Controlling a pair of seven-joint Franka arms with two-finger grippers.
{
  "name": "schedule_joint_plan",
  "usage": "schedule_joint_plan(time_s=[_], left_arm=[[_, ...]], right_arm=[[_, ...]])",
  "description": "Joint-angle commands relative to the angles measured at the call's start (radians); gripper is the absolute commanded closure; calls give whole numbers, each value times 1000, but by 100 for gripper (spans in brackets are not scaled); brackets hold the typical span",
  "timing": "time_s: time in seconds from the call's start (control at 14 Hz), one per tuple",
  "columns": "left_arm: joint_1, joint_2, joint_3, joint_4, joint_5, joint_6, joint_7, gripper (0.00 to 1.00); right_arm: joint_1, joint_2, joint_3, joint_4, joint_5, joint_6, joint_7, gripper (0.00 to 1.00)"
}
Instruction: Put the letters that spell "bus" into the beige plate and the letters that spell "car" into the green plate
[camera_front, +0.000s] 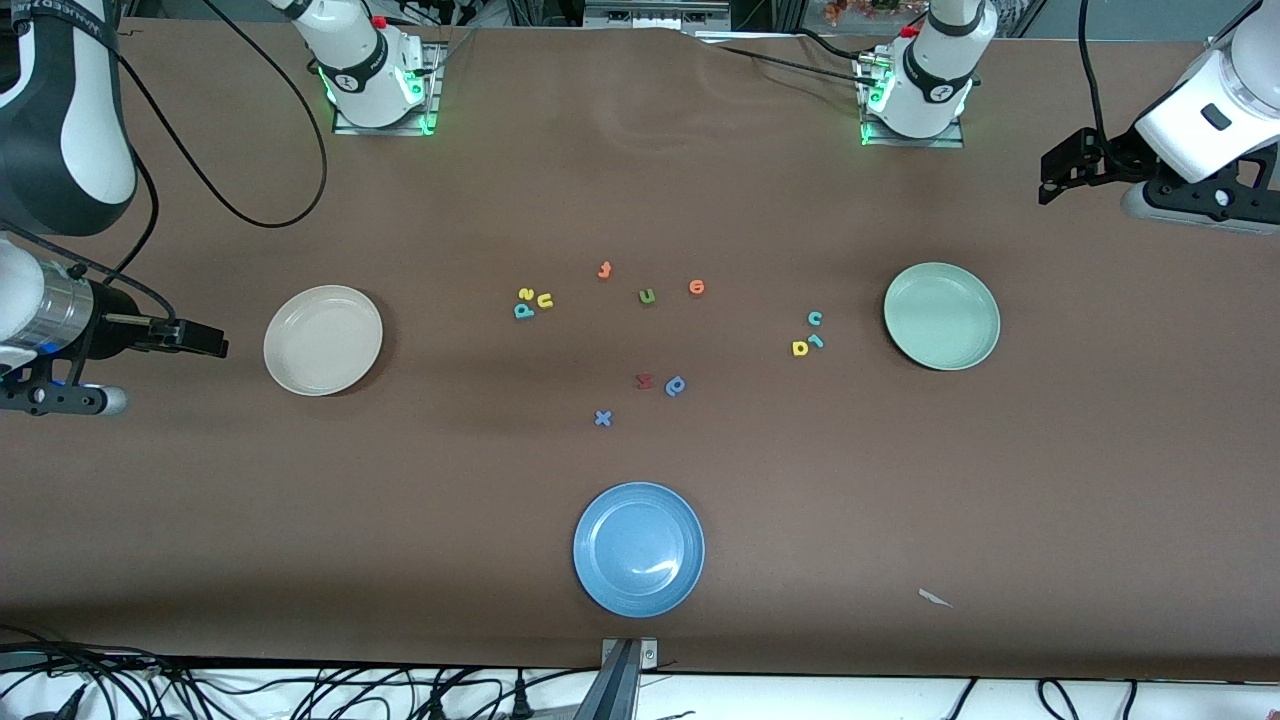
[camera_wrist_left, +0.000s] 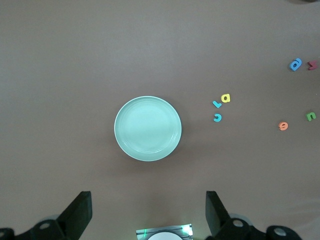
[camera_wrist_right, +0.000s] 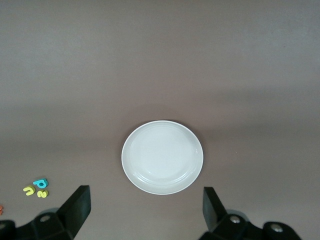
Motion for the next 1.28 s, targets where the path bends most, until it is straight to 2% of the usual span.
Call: schedule_joint_plan(time_s=[0.0, 1.21], left_arm=[[4, 13, -1, 33, -16, -27, 7, 0], [27, 26, 14, 33, -15, -27, 8, 0]], right_arm=[[-13, -19, 13, -13, 16, -10, -6, 0], [-13, -19, 11, -19, 1, -24, 9, 0]])
